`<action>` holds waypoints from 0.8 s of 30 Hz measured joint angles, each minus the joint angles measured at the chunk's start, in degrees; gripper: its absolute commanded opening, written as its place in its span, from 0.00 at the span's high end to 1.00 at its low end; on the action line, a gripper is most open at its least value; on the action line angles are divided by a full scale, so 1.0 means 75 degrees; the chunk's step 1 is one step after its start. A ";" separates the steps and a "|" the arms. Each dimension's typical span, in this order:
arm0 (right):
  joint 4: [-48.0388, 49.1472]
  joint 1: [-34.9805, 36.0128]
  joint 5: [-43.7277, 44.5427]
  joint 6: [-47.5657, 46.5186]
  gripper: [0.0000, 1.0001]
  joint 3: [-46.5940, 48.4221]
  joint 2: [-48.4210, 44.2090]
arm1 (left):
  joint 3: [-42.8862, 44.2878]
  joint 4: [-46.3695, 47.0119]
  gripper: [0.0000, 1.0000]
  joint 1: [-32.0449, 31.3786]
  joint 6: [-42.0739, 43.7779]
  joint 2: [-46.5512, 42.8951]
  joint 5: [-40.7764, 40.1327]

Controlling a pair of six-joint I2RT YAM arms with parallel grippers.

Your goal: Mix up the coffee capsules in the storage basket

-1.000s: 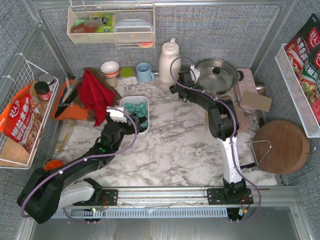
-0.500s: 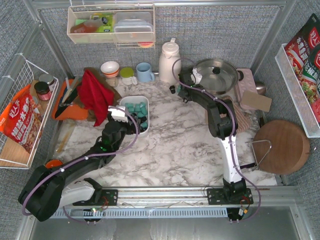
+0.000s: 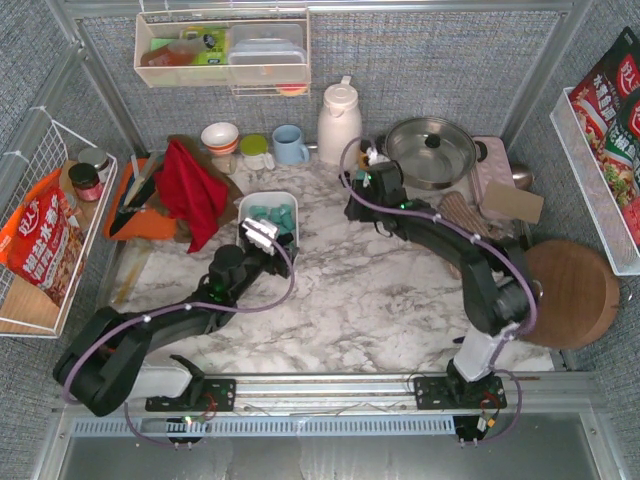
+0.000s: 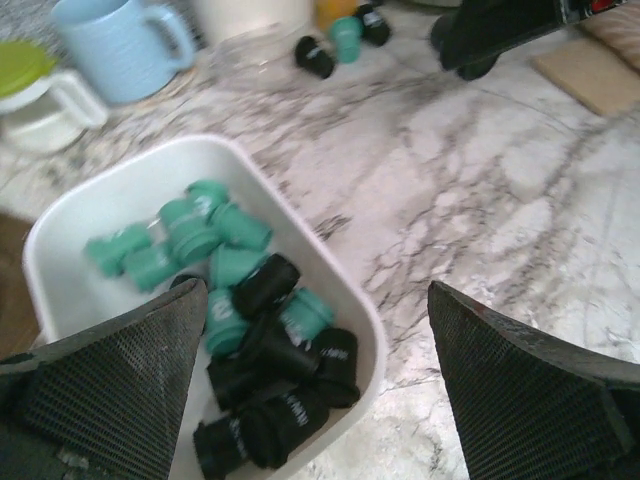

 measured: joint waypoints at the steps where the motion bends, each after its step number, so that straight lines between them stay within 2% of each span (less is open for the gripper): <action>1: 0.0221 0.0114 -0.0321 -0.0169 0.76 -0.0402 -0.0411 | 0.0000 0.0239 0.01 0.0000 0.0210 0.0146 0.0329; 4: 0.0845 0.0440 -0.1413 -0.0589 0.76 -0.1623 -0.1501 | -0.0099 0.1244 0.01 0.0000 0.0629 0.0615 0.1282; 8: 0.1536 0.0831 -0.2413 -0.0819 0.76 -0.3060 -0.2704 | -0.0472 0.3174 0.01 0.0000 0.0970 0.1434 0.2594; 12: 0.2066 0.1166 -0.2993 -0.0866 0.76 -0.3829 -0.3500 | -0.0571 0.4870 0.01 -0.0044 0.1043 0.2218 0.3777; 19: 0.2634 0.1454 -0.3290 -0.0915 0.76 -0.4202 -0.4083 | -0.0356 0.5907 0.01 -0.0446 0.1172 0.2538 0.4622; 24: 0.2853 0.1667 -0.3483 -0.0915 0.75 -0.4243 -0.4217 | -0.0154 0.6035 0.01 -0.0606 0.1306 0.2684 0.4491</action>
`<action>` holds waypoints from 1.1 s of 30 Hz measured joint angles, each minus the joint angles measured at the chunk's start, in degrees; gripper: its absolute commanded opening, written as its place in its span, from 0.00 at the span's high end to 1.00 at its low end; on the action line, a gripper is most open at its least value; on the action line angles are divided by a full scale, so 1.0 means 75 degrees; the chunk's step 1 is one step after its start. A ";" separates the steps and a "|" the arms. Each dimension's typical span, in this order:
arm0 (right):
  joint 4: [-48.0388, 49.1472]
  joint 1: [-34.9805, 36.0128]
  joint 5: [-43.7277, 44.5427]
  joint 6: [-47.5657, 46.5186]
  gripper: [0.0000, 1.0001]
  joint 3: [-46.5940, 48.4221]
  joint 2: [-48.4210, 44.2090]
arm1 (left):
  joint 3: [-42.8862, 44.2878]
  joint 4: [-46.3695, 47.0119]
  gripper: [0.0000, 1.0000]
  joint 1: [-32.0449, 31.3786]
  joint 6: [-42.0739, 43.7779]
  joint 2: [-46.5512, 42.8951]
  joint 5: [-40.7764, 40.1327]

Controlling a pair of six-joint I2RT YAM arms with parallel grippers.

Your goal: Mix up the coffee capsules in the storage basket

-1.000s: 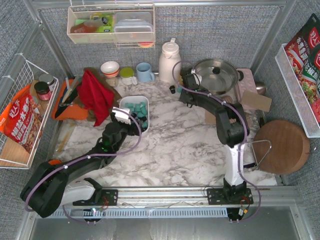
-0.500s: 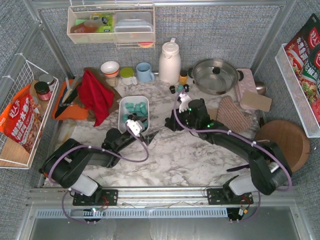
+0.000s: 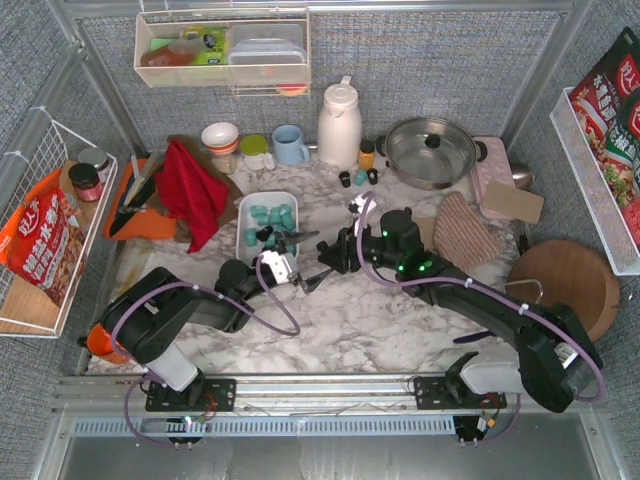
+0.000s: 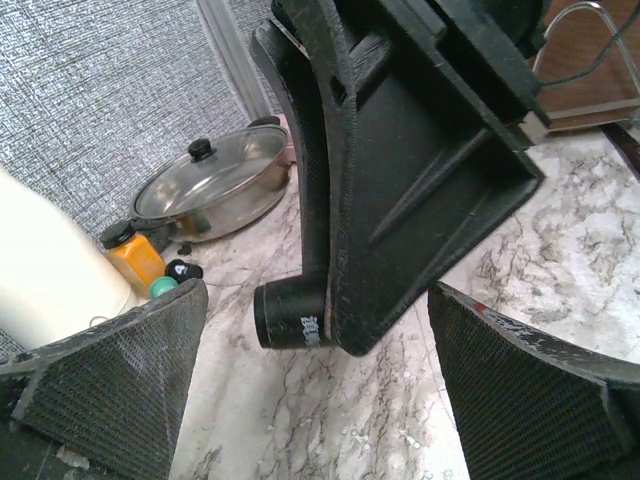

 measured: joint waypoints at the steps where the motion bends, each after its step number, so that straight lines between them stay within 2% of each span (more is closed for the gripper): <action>1: 0.0029 0.0041 -0.0044 0.0000 0.75 0.0000 -0.0015 | 0.0038 0.0006 0.01 -0.0032 0.0012 0.0044 -0.0058; 4: 0.0050 0.0119 -0.0102 0.0000 0.72 0.0000 -0.0023 | 0.0111 0.0006 0.02 -0.0146 0.0149 0.0143 -0.0312; 5: 0.0050 0.0122 -0.0114 0.0000 0.71 0.0000 -0.0023 | 0.0122 0.0006 0.09 -0.0195 0.0189 0.0169 -0.0449; 7: 0.0050 0.0122 -0.0114 0.0012 0.66 0.0000 -0.0023 | 0.0122 0.0006 0.32 -0.0274 0.0291 0.0198 -0.0536; 9: 0.0052 0.0122 -0.0099 0.0064 0.63 0.0003 -0.0023 | 0.0125 0.0003 0.48 -0.0329 0.0405 0.0224 -0.0635; 11: 0.0064 0.0111 -0.0044 0.0160 0.58 0.0035 -0.0023 | 0.0125 -0.0050 0.59 -0.0356 0.0653 0.0242 -0.0664; 13: 0.0070 0.0108 0.0026 0.0216 0.51 0.0070 -0.0023 | 0.0122 -0.0052 0.64 -0.0344 0.0752 0.0251 -0.0688; 18: -0.0154 0.0114 0.0201 0.0175 0.40 0.0274 0.0023 | 0.0061 -0.0096 0.66 -0.0396 0.0790 0.0207 -0.1148; 21: -0.0493 -0.0017 0.0583 0.0085 0.34 0.0568 0.0052 | 0.0067 -0.0530 0.67 -0.0382 0.0793 0.0006 -0.1716; 27: -0.0699 -0.0618 0.2468 0.0122 0.33 0.1370 0.0624 | 0.0125 -0.1737 0.67 -0.0146 0.0513 -0.0443 -0.3042; 33: -0.0933 -0.1093 0.4642 0.0140 0.37 0.3016 0.2742 | 0.0571 -0.3378 0.65 0.0624 -0.0478 -0.0764 -0.4086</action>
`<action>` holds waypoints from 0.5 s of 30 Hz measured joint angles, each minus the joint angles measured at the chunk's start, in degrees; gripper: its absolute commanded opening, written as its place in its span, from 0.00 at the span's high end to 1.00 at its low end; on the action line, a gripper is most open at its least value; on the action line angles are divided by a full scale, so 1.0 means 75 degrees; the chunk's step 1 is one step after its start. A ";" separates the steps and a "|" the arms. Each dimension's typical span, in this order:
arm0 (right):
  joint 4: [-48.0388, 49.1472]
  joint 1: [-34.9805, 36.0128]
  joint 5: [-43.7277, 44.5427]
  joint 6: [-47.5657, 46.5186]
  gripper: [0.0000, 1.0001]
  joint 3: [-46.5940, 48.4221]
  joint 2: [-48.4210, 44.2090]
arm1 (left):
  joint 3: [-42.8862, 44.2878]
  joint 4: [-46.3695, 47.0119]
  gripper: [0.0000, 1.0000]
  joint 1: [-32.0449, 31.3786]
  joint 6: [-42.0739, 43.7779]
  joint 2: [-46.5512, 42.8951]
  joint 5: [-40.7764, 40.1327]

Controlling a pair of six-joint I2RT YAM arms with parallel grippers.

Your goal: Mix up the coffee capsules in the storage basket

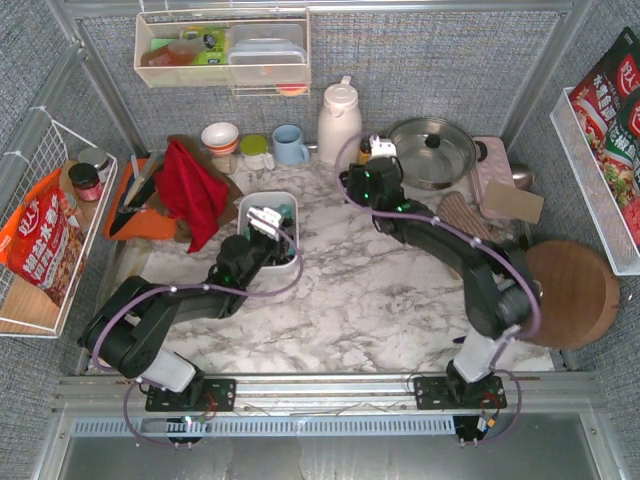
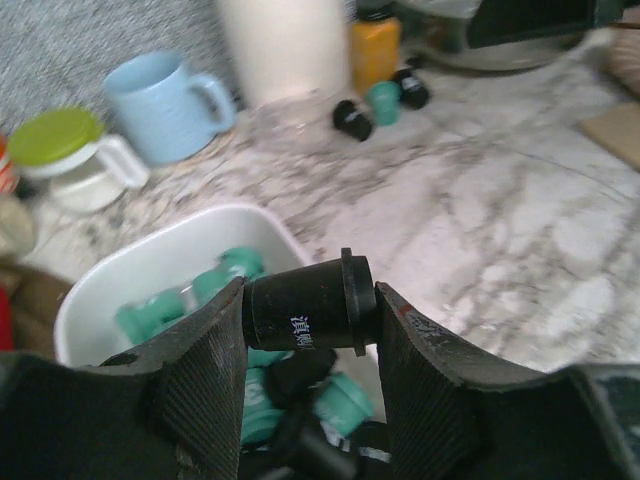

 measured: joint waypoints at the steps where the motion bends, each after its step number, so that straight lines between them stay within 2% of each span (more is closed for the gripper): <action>1: -0.0047 -0.0090 0.0309 -0.0035 0.37 0.0431 0.0510 | 0.0181 -0.0370 0.64 0.0143 -0.0207 -0.0023 -0.0175; 4: -0.0224 -0.0347 0.1093 -0.0154 0.38 0.1711 0.2043 | 0.0772 -0.1545 0.59 0.0557 -0.0874 0.0012 -0.0586; 11: -0.0889 -0.0554 0.1839 -0.1014 0.41 0.4339 0.4374 | 0.2194 -0.4007 0.54 0.1408 -0.2294 0.0918 -0.0679; 15: -0.1256 -0.0758 0.1848 -0.1507 0.48 0.5007 0.5138 | 0.2381 -0.4695 0.41 0.1437 -0.2658 0.1221 -0.0338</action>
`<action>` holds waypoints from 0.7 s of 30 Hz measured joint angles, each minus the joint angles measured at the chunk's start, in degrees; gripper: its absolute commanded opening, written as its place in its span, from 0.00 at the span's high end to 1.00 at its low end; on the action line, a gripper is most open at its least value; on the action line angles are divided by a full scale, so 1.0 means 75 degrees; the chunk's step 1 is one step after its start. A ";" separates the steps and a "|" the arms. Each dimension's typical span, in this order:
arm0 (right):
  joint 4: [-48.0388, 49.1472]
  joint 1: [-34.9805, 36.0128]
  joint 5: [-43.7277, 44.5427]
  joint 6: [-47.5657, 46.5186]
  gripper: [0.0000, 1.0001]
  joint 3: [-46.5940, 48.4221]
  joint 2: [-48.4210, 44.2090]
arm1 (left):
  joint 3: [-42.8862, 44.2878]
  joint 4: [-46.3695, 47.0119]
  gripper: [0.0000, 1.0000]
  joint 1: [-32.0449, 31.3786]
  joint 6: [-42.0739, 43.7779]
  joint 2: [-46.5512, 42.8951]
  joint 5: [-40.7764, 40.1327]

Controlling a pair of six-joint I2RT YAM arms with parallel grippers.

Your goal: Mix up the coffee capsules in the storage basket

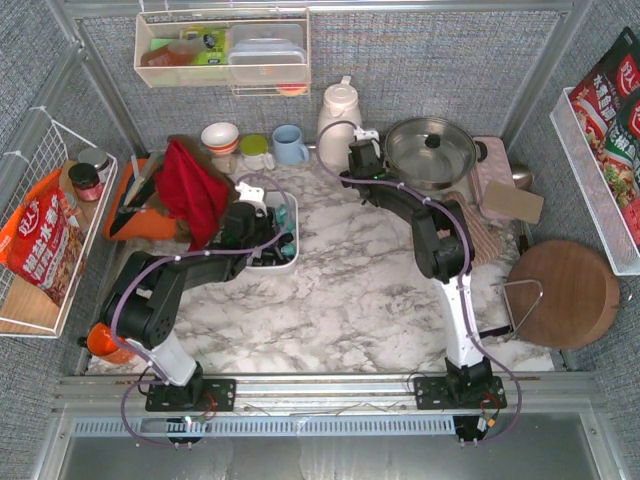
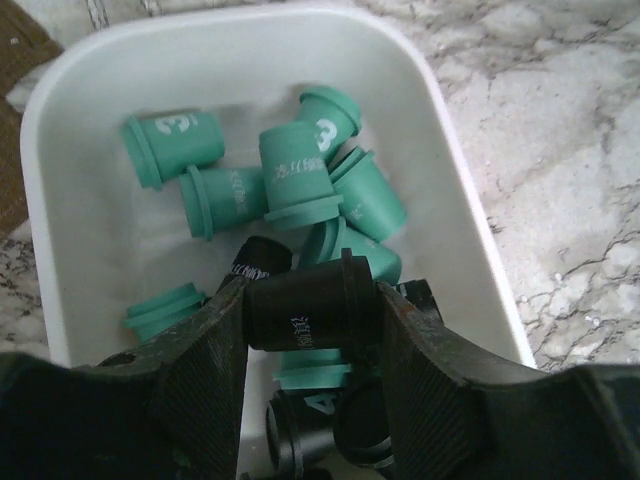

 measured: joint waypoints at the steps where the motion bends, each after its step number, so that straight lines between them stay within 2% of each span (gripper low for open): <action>1: -0.0117 -0.0076 -0.0038 -0.0082 0.48 0.0160 0.0134 | 0.0017 -0.0111 0.36 0.0006 -0.0087 0.0041 -0.0006; 4: -0.0478 -0.0344 -0.0274 -0.0122 0.51 0.0685 0.0443 | 0.0070 -0.0332 0.23 0.0015 -0.0207 0.0082 0.0020; 8: -0.0985 -0.0708 -0.0784 -0.0117 0.55 0.1480 0.0799 | 0.0058 -0.0361 0.14 0.0012 -0.0303 0.0017 0.0134; 13: -0.2087 -0.0976 -0.1460 0.0108 0.55 0.2815 0.1428 | -0.0038 -0.0356 0.08 0.0012 -0.0335 -0.0259 0.0198; 21: -0.3701 -0.1224 -0.2349 0.0393 0.54 0.4704 0.2355 | -0.0140 -0.0356 0.06 0.0012 -0.0358 -0.0589 0.0385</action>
